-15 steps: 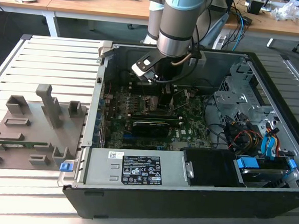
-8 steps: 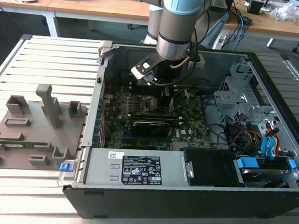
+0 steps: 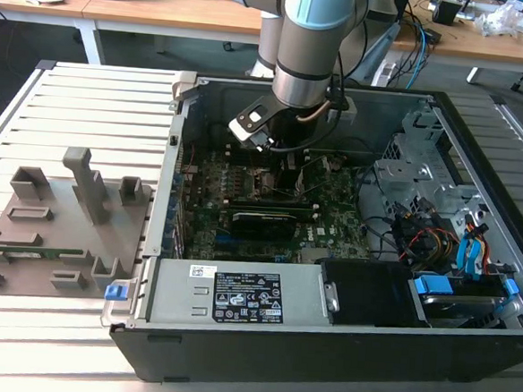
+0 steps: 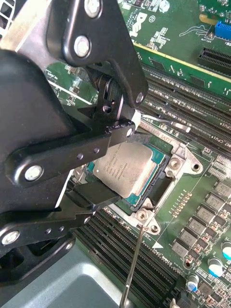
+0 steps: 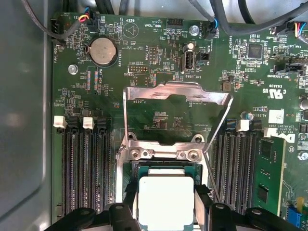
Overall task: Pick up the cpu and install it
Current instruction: 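Place the cpu into insertion slot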
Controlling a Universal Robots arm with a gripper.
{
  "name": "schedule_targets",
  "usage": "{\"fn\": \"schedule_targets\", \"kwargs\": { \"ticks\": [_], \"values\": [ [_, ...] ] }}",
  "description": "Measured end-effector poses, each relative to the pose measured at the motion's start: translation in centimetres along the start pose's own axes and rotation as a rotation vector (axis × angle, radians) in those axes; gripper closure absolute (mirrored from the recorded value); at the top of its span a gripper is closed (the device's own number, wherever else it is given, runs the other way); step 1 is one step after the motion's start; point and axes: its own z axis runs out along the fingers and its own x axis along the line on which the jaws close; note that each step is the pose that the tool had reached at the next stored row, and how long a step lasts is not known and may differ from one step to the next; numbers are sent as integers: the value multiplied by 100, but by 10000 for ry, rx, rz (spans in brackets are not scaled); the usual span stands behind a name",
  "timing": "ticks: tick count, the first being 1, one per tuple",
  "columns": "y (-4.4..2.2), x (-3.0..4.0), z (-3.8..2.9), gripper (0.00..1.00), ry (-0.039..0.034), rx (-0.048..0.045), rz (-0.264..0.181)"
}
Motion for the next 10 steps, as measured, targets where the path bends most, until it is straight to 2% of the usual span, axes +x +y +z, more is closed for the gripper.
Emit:
{"fn": "schedule_targets", "kwargs": {
  "ticks": [4,10],
  "values": [
    [0,4,-25,45,21,-30,1],
    [-6,1,-33,45,21,-22,11]
  ]
}}
